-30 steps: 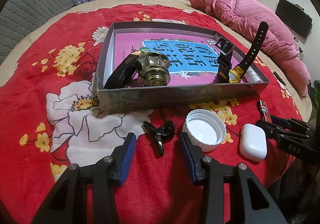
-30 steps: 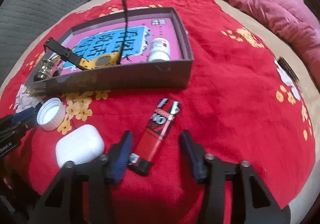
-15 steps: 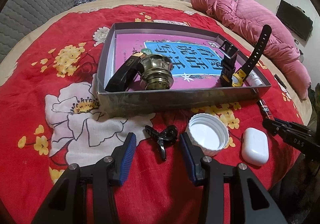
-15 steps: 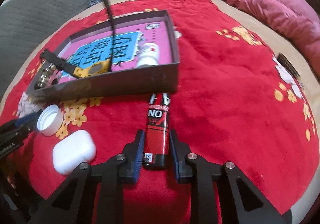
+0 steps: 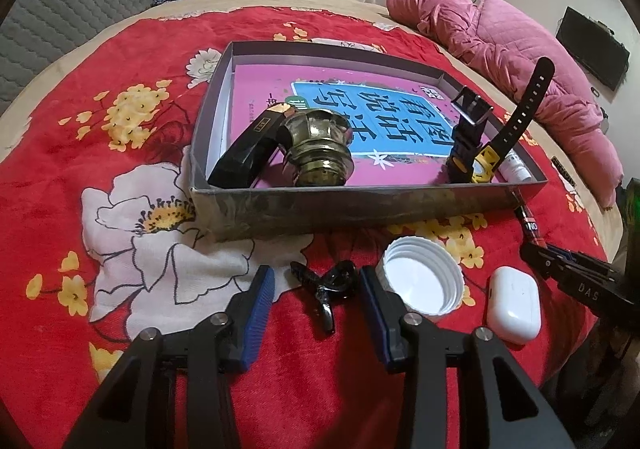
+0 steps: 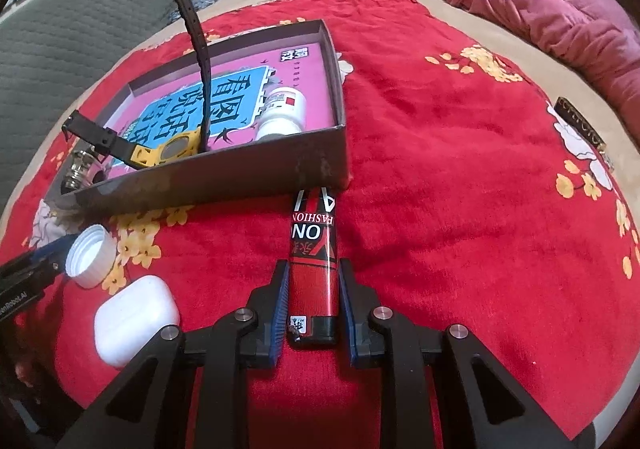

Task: Organize rigid objects
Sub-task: 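Lift red tube with right tool while left tool grasps black clip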

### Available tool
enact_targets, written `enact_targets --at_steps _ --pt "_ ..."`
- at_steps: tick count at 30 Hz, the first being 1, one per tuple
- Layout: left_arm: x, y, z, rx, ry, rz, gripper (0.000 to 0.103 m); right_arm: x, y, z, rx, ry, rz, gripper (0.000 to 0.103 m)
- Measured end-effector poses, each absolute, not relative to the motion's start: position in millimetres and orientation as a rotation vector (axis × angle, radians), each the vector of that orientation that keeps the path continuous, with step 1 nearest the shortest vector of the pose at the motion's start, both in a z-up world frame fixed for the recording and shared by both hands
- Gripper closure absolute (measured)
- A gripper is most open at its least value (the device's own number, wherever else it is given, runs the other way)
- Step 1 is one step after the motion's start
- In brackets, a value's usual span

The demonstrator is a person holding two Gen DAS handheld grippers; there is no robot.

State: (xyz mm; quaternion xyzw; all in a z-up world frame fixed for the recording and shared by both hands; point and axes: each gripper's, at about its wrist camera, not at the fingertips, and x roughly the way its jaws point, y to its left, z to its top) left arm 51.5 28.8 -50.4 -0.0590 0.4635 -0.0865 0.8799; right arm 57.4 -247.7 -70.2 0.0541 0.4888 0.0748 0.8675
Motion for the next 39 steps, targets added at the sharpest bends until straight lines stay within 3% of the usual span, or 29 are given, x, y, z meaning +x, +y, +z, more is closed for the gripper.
enact_targets --at_steps 5,31,39 --pt "55 31 -51 -0.125 0.969 -0.175 0.072 59 -247 -71 0.115 1.018 0.158 0.079" --pt "35 24 -20 -0.068 0.853 -0.228 0.073 34 -248 -36 0.187 0.977 0.255 0.080" --pt "34 29 -13 -0.086 0.828 -0.224 0.079 33 -240 -26 0.155 0.945 0.268 0.080"
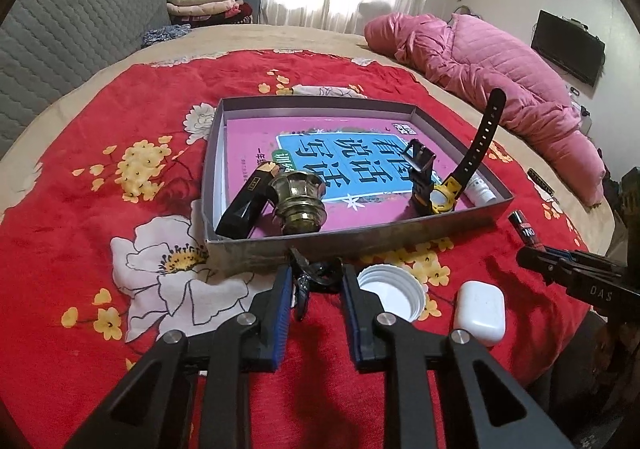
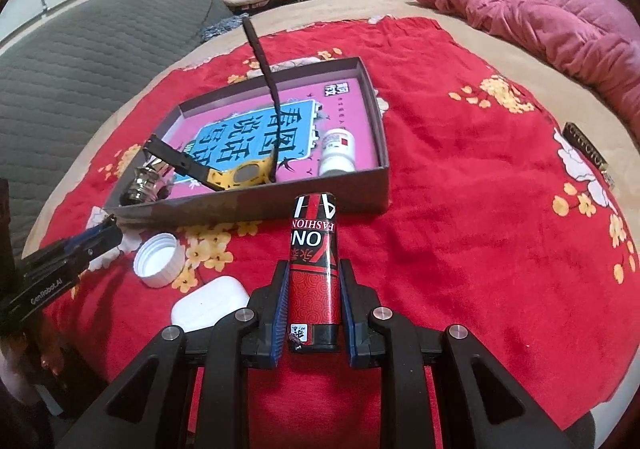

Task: Organize rigid objects
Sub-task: 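Lift red tube with right tool while left tool grasps black clip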

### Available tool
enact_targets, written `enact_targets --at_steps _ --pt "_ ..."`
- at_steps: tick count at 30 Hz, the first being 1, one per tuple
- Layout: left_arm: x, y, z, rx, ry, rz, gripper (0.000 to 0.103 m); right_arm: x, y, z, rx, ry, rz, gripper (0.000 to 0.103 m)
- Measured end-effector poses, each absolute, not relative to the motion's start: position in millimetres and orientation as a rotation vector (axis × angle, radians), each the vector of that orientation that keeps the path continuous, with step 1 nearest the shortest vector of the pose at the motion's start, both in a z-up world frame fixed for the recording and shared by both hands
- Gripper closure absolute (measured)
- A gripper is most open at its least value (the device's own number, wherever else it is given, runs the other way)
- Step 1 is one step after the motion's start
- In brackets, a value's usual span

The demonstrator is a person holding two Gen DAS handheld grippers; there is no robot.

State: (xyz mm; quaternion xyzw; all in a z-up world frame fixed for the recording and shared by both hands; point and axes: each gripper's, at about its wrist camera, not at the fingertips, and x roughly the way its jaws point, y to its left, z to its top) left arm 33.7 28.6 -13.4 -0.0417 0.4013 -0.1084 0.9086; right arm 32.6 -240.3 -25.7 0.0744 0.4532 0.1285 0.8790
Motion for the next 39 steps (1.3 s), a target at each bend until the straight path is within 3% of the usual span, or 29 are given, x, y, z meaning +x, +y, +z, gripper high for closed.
enact_targets --at_steps 39 --pt "67 20 4 -0.174 0.726 -0.252 0.079 74 -256 -1 0.227 0.830 0.224 0.080"
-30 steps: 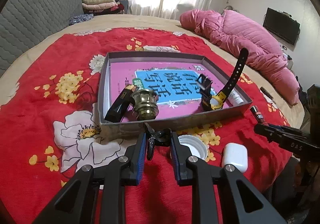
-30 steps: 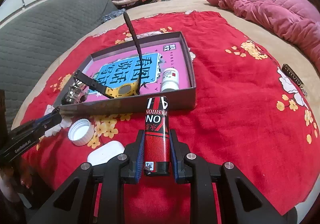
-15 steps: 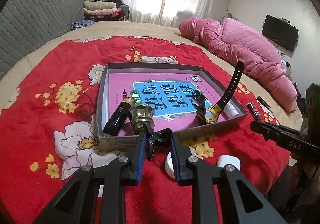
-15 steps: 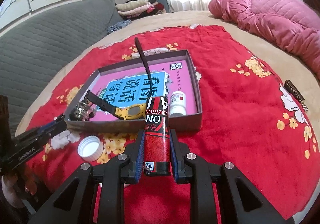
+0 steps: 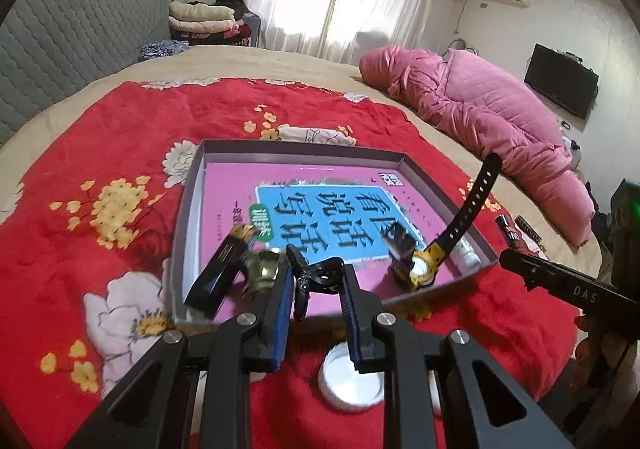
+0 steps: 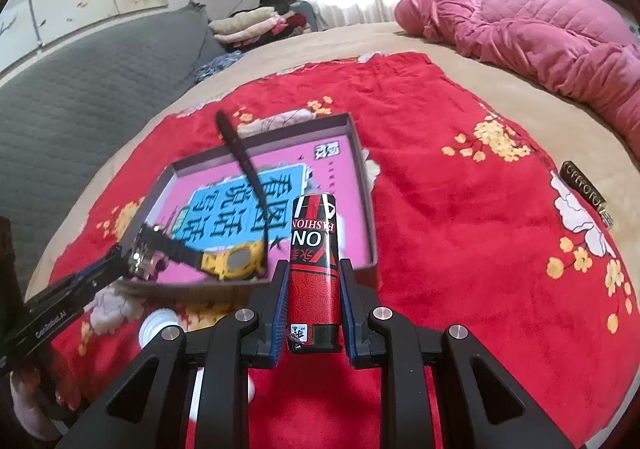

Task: Organize rigid objects
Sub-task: 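Lift red tube with right tool while left tool grasps black clip, then lower red tube into grey box with right tool while left lowers black clip inside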

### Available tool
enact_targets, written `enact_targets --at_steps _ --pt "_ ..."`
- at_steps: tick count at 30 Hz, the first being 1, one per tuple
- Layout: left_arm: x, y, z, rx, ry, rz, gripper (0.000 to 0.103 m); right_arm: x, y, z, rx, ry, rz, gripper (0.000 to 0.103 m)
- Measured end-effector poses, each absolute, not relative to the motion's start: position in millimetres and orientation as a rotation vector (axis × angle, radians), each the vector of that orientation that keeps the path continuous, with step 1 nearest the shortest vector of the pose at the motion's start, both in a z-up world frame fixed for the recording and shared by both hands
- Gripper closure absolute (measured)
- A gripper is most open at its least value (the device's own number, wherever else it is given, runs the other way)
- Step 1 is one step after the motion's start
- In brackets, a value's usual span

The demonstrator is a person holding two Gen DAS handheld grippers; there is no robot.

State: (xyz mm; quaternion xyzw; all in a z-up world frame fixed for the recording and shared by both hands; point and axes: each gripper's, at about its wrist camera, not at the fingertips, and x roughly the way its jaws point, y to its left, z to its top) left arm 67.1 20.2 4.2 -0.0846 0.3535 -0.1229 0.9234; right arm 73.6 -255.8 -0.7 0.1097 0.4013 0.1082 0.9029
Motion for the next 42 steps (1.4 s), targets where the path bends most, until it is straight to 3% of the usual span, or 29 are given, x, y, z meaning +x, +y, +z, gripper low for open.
enact_targets --at_steps 42 --pt "115 -5 -21 -0.128 0.759 -0.321 0.079 116 -168 5 0.022 0.794 0.335 0.080"
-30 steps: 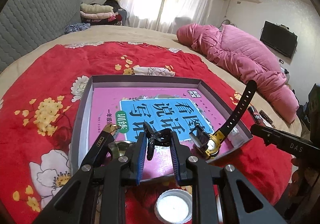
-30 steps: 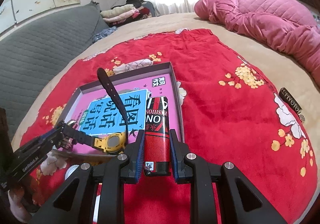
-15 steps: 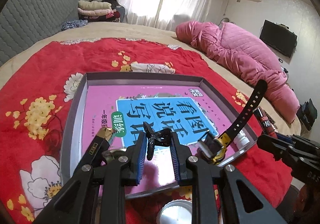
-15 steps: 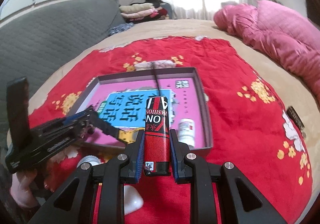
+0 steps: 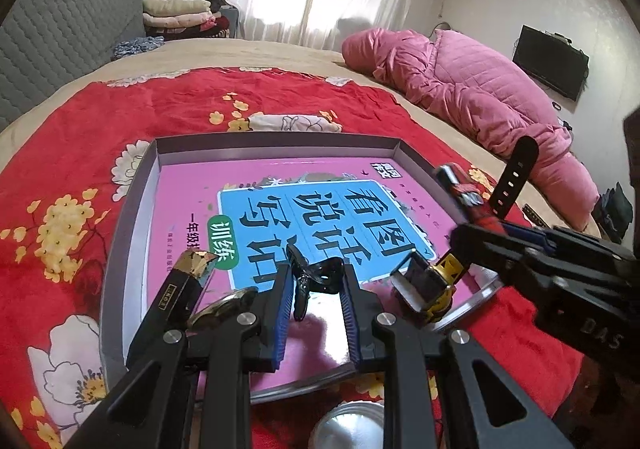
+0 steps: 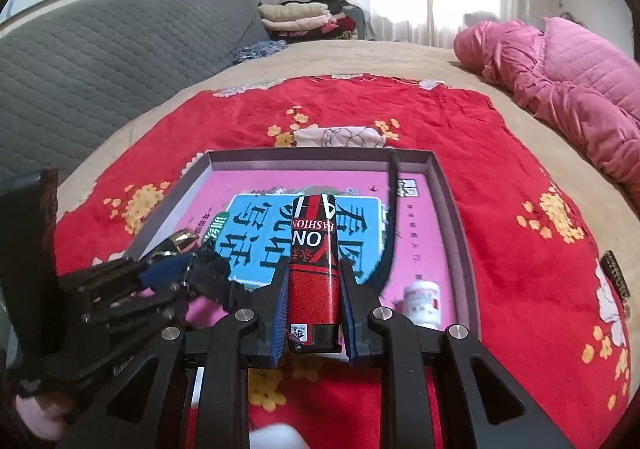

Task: Organize rigid objects
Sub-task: 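Lower red tube into grey box with right tool while left lowers black clip inside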

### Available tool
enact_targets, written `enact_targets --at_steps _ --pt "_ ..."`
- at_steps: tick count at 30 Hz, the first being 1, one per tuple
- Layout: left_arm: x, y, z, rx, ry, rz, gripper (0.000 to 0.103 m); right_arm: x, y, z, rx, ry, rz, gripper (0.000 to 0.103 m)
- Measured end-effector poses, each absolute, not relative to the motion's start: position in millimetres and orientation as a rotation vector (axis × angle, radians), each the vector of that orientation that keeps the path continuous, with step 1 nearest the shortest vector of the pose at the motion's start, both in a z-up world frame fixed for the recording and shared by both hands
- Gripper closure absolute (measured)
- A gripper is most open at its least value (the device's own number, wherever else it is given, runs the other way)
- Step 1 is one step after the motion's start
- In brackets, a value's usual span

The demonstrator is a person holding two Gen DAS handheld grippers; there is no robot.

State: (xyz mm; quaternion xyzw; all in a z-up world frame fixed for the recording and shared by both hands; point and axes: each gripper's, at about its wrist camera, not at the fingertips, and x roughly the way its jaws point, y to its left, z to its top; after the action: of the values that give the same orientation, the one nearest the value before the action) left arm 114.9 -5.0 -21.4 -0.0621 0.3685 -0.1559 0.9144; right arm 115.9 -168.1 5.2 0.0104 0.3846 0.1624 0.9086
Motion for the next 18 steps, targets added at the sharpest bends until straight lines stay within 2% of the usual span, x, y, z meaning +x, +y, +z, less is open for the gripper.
enact_targets --at_steps 18 --pt "126 -9 -37 -0.140 0.835 -0.334 0.079 131 -164 -22 -0.004 0.878 0.323 0.080"
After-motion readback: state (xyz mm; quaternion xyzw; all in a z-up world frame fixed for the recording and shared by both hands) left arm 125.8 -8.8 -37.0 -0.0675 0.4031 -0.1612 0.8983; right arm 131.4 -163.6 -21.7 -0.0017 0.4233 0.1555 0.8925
